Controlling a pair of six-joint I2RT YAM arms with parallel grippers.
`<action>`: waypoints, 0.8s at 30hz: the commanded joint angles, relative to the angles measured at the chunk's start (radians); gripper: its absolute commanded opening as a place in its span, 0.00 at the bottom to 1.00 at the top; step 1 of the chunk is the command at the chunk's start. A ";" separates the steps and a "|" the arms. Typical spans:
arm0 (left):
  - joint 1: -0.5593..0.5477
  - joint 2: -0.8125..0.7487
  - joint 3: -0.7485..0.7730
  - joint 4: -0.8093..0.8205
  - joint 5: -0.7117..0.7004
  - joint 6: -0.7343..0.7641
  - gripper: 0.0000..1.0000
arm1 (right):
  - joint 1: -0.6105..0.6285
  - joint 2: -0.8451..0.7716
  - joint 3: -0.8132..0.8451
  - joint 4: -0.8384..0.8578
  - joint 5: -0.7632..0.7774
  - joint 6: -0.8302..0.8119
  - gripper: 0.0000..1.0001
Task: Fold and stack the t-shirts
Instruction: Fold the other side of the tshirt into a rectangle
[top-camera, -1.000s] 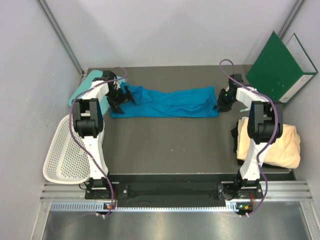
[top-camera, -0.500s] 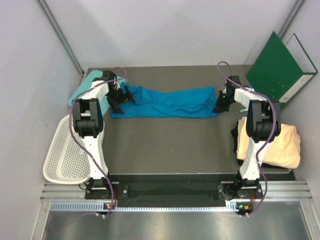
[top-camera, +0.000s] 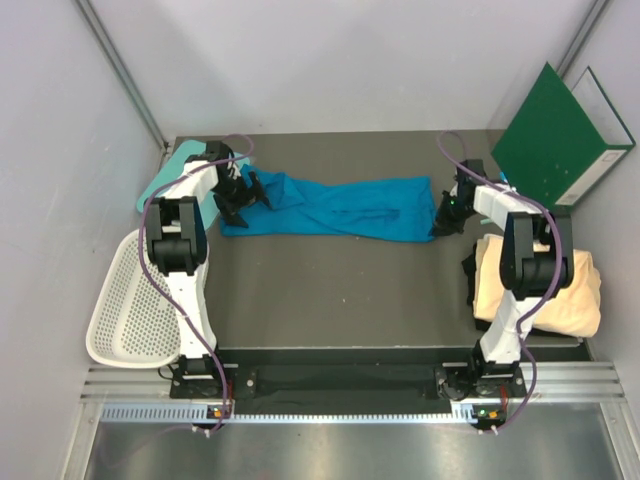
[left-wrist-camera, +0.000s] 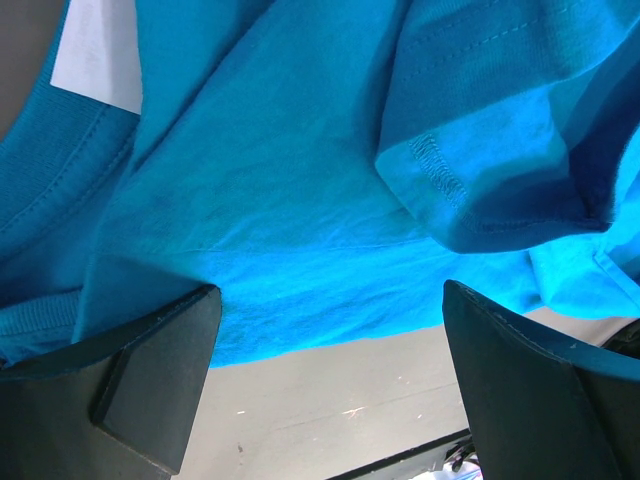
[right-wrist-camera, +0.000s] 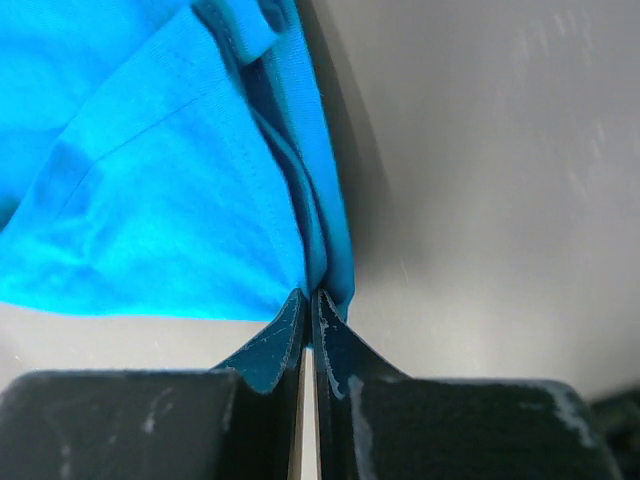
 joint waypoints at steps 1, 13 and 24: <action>0.012 0.112 -0.045 -0.039 -0.168 0.045 0.99 | 0.011 -0.099 -0.050 -0.009 0.045 -0.010 0.00; 0.012 0.111 -0.038 -0.066 -0.206 0.053 0.99 | 0.009 -0.072 -0.084 -0.024 0.132 0.007 0.00; 0.013 0.122 -0.054 -0.079 -0.246 0.045 0.99 | -0.055 -0.086 -0.055 -0.012 0.214 0.013 0.00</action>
